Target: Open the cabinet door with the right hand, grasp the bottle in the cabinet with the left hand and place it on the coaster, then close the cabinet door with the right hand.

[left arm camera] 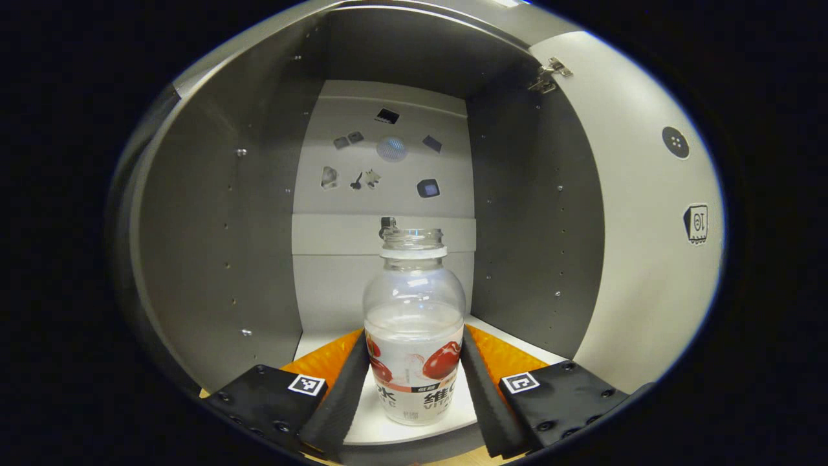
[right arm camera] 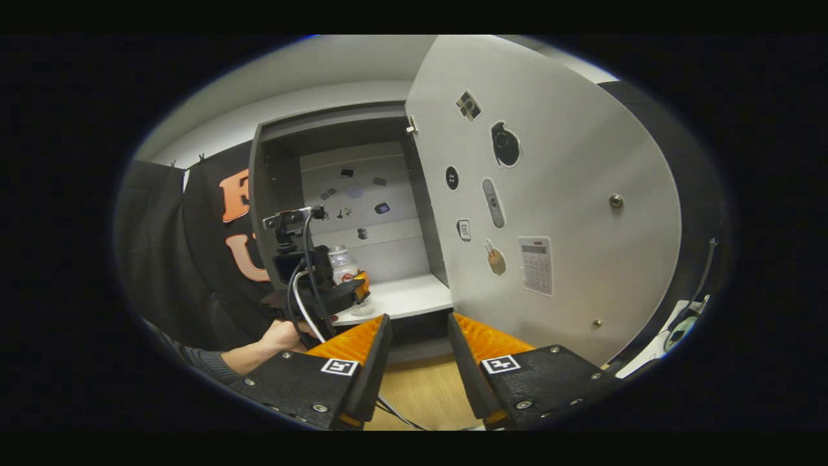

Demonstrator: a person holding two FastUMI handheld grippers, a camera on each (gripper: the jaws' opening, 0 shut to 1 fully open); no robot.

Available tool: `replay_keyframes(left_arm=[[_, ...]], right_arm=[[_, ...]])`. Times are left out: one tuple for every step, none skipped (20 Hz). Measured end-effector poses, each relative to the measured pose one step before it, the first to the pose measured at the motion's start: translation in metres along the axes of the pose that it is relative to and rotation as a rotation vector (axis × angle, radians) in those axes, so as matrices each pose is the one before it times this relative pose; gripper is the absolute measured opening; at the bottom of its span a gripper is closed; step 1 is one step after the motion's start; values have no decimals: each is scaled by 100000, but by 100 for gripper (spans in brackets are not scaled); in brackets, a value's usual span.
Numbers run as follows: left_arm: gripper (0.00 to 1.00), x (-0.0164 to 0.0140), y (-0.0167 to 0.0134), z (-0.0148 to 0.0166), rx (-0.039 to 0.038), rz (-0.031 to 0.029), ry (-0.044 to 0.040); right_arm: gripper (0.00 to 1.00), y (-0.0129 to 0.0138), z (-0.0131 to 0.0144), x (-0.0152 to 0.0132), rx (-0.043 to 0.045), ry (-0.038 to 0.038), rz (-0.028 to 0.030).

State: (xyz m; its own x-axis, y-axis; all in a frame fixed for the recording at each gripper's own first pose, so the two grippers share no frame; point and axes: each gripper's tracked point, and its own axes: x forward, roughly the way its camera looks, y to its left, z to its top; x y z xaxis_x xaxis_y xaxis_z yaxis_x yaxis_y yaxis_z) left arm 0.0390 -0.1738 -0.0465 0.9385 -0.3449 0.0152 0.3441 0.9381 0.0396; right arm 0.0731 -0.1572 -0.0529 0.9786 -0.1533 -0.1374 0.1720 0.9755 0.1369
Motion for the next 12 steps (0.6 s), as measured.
replay_keyframes(left_arm=[[84, -979, 15, 193, -148, 137, -611], [84, -1012, 83, 206, -260, 244, -452], [82, -1179, 333, 165, 25, 337, -638], [85, -1237, 273, 83, 929, 917, -551], [85, -1249, 386, 36, 1160, 1268, -1191], [84, -1334, 280, 77, 1056, 858, -608], [85, -1586, 113, -179, 853, -298, 16], [83, -1629, 189, -192, 169, -5, -109], [83, -1493, 284, -410, -118, 634, 619], [84, -1518, 228, -499, -418, 364, 610], [84, -1513, 377, -448, 646, 936, -97], [85, -1343, 508, -672, 1480, 1292, 462]], right_arm=[[55, -51, -180, -409, 747, 451, 556], [55, -73, -101, -465, 968, 54, 643], [55, -101, -167, -533, 915, -70, 497], [55, -33, -223, -416, 726, 128, 652], [55, 29, -244, -581, 728, 464, 864], [55, 11, -207, -724, 539, 328, 771], [55, -83, -320, -539, 277, 739, 638], [55, 75, -354, -595, 145, 791, 1265], [55, 0, -206, -669, -45, -21, 594], [55, -123, -333, -658, 61, 708, 313], [55, 6, -594, -640, 412, 1294, 637], [55, 19, -548, -568, 336, 1277, 716]])
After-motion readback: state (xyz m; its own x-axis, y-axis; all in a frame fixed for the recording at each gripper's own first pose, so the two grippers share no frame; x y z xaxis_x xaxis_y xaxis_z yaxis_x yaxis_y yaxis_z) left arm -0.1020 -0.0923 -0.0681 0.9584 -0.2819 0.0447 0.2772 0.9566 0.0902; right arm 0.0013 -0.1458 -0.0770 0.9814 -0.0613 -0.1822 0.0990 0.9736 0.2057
